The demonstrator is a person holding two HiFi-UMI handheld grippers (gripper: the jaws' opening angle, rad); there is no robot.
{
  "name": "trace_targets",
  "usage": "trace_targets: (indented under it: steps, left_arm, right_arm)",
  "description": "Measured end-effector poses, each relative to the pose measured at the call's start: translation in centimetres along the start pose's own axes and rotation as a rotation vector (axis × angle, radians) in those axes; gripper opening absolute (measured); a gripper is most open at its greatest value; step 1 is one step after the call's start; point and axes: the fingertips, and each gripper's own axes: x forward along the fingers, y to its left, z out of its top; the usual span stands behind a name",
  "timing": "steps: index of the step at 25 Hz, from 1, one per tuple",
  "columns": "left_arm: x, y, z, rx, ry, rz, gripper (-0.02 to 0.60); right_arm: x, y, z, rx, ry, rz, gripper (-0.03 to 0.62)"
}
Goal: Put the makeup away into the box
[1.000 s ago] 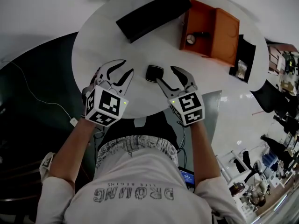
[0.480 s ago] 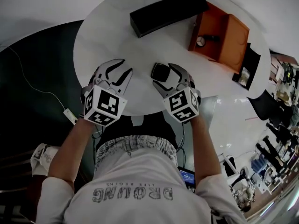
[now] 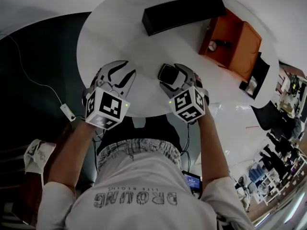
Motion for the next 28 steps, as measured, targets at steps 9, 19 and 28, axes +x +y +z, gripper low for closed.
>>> trace_targets:
  steps: [9,19,28]
  left_arm:
    - [-0.3,0.0,-0.4,-0.011,0.006,0.019,0.141]
    - [-0.2,-0.3,-0.1,-0.009,0.005,0.021,0.138]
    - [-0.3,-0.3,1.1,0.02,-0.014,0.003,0.135]
  right_arm:
    - [1.0,0.5,-0.2,-0.081,0.044,0.05,0.36]
    - [1.3,0.7,-0.3,-0.086,0.07,0.099,0.35]
    - [0.1,-0.1,0.4,0.002,0.013,0.055,0.345]
